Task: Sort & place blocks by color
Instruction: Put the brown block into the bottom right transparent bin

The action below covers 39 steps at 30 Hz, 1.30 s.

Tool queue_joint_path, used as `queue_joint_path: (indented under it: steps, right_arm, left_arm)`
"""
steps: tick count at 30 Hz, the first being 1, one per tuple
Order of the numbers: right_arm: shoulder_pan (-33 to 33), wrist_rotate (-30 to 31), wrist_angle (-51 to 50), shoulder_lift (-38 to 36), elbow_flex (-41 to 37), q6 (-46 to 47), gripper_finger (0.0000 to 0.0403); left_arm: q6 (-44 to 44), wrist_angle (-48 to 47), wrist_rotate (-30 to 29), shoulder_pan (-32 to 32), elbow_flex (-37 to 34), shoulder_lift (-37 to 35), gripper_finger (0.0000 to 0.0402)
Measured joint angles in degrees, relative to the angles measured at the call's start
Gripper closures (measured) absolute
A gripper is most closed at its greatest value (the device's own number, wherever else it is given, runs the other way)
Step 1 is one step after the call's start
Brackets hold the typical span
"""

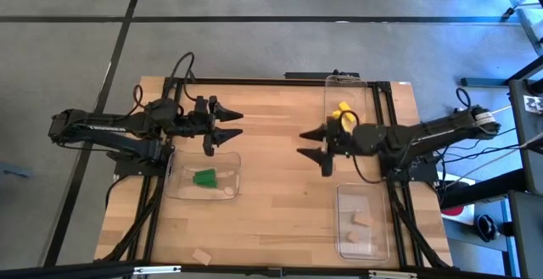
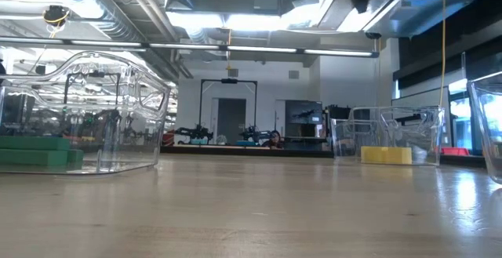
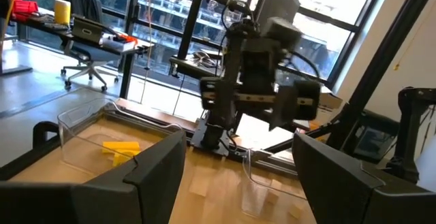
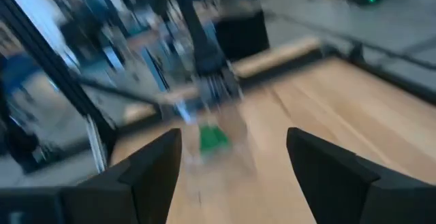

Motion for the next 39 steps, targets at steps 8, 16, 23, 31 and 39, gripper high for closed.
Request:
queue_joint_path:
  steps: [8, 16, 23, 31, 39]
  right_arm:
    - [-5.39, -6.24, 21.32, -0.04, -6.37, -5.47, 0.0135]
    - [-5.39, -6.26, 22.16, -0.04, -6.42, -8.61, 0.0135]
    - [-5.39, -6.25, 22.01, -0.04, -6.42, -8.51, 0.0134]
    - [-5.39, -6.24, 20.69, -0.04, -6.42, -8.48, 0.0134]
    - [-5.39, -6.22, 16.99, -0.04, -6.39, -8.46, 0.0134]
  left_arm:
    - [0.18, -0.03, -0.02, 0.00, -0.02, 0.00, 0.0141]
    - [0.20, -0.03, -0.02, 0.00, -0.02, 0.00, 0.0141]
    - [-3.46, -0.10, 0.61, -0.30, -0.02, 0.00, 0.0141]
    - [-4.51, -27.82, -1.38, -12.92, 12.47, 5.26, 0.0144]
    - [-4.34, -54.60, -4.15, -35.99, 27.10, 21.41, 0.0145]
